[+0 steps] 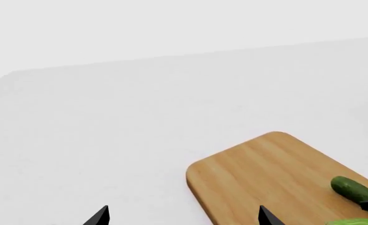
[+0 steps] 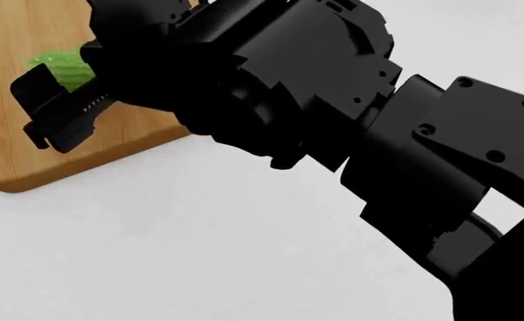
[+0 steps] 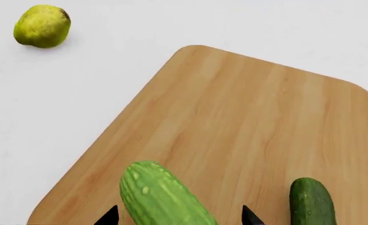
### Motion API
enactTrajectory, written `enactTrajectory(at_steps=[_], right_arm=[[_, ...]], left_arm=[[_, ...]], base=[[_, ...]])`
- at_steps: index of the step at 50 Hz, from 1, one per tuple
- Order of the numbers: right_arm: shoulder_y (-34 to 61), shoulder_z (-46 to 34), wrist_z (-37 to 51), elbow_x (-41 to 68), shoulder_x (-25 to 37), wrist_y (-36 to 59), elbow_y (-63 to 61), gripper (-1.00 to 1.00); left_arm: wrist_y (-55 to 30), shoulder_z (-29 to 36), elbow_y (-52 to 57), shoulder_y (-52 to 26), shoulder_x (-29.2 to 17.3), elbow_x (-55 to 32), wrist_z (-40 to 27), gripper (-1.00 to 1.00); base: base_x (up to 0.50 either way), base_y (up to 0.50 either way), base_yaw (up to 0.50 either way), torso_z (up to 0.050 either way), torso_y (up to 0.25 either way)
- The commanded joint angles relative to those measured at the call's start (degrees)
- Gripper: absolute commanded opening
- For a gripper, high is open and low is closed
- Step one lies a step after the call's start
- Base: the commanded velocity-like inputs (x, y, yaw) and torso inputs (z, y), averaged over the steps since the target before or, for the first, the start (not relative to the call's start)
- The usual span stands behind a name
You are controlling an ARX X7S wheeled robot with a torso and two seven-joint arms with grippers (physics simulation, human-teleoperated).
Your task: Clear the non-vegetable object off the cutting board and place the vegetables onto it.
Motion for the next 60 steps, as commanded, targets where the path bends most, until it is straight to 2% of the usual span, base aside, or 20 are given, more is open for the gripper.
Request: enactTrajectory(at_steps=[1, 10, 27, 36, 50, 60], right_arm=[[0.44, 1.72, -1.70, -2.24, -0.71, 0.40, -0.89, 1.00], [2.09, 2.90, 1.58, -0.45, 2.60, 2.05, -8.90, 1.00], [8.30, 9.33, 14.06, 5.64, 19.94, 4.93, -29.73, 1.00], [12.78, 14.14, 23.68, 13.75, 30.51, 6.78, -41.30, 1.00], [21.07, 17.93, 35.98, 24.60, 40.17, 11.39, -51.26, 1.00], [27.58, 22.24, 49.03, 38.96, 49.15, 12.02, -61.97, 1.00]], left_arm=[[0.41, -1.12, -0.23, -0.18, 0.70, 0.39, 1.48, 1.00], [0.05, -0.68, -0.44, -1.64, 0.36, -0.35, 0.94, 1.00], [-0.37, 1.18, -0.84, -3.99, 1.32, -1.04, 0.25, 1.00], [-0.50, 2.35, -0.89, -4.81, 2.25, -1.04, 0.24, 1.00], [-0.36, 3.10, -1.09, -5.78, 2.74, -0.92, -0.23, 1.00], [-1.55, 4.46, -1.34, -10.00, 3.00, -3.06, -1.79, 1.00]], base=[[0.00, 0.00, 0.00, 0.000, 0.000], [0.00, 0.00, 0.00, 0.000, 0.000], [0.00, 0.00, 0.00, 0.000, 0.000], [0.00, 0.00, 0.00, 0.000, 0.000], [0.00, 0.00, 0.00, 0.000, 0.000], [0.00, 0.00, 0.00, 0.000, 0.000]])
